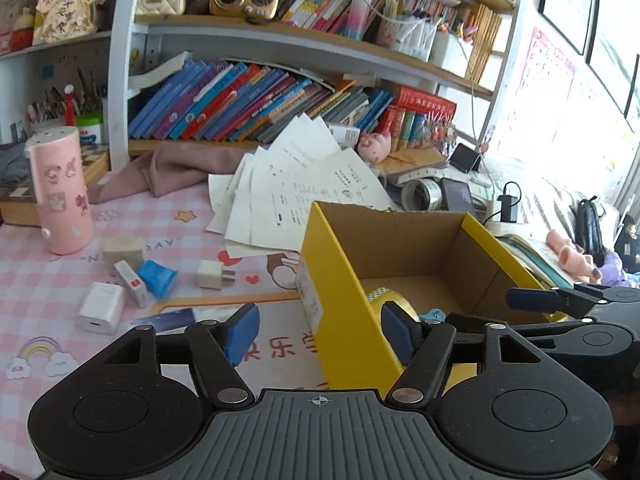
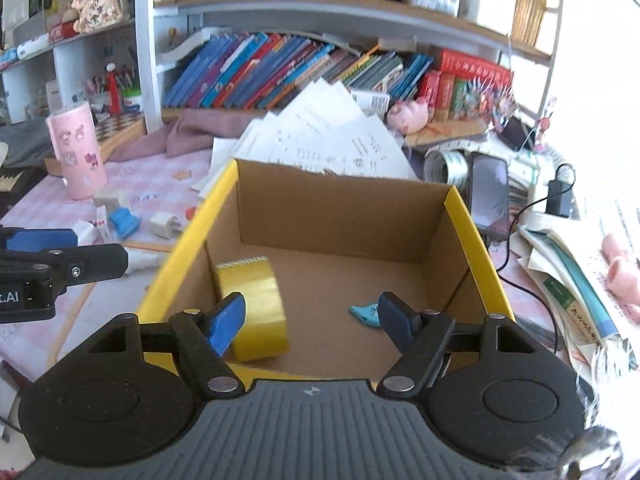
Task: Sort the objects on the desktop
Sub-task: 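Lift both open tools out of the yellow box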
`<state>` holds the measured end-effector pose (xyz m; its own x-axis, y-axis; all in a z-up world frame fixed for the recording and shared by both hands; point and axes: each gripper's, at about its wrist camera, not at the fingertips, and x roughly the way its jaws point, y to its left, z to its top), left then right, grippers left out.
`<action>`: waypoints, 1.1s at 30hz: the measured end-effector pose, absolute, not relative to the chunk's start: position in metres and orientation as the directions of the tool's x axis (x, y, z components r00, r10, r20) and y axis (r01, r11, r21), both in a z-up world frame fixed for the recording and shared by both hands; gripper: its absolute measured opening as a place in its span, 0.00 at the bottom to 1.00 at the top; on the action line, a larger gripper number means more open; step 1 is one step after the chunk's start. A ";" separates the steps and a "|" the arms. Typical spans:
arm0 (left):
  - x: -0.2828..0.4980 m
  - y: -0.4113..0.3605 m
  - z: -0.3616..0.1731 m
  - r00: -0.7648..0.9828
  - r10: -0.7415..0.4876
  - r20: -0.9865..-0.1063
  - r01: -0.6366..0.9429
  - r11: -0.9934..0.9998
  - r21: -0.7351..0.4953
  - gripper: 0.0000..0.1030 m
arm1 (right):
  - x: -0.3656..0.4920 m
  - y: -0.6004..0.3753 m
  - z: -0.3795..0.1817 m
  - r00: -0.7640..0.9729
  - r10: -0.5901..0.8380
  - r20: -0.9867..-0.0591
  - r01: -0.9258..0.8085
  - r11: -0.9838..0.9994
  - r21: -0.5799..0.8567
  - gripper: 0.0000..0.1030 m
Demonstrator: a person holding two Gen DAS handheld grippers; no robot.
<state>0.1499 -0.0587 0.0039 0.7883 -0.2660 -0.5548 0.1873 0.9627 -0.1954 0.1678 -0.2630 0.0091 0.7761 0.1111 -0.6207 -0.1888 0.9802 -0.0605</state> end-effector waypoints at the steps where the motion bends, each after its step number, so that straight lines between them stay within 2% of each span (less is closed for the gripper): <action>1: 0.146 -0.054 0.005 0.790 -0.269 -0.551 0.191 0.962 -0.195 0.69 | 0.162 -0.259 0.011 0.785 0.104 -0.610 -0.180 0.982 -0.064 0.73; 9: 0.121 -0.025 0.008 0.781 -0.309 -0.543 0.242 0.951 -0.194 0.73 | 0.116 -0.231 0.018 0.822 0.045 -0.568 -0.109 0.991 -0.078 0.75; 18: 0.089 0.006 -0.008 0.726 -0.321 -0.608 0.256 0.947 -0.194 0.74 | 0.072 -0.195 0.006 0.800 0.021 -0.600 -0.076 0.995 -0.067 0.77; 33: 0.045 0.078 -0.014 0.728 -0.194 -0.657 0.080 0.977 -0.200 0.74 | 0.050 -0.118 -0.009 0.729 0.162 -0.665 -0.260 0.964 -0.049 0.80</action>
<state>0.0449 0.0777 -0.0142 0.7282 -0.1938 -0.6574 0.0797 0.9766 -0.1996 0.0502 -0.1184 -0.0090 0.7290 0.1625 -0.6650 -0.2599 0.9644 -0.0493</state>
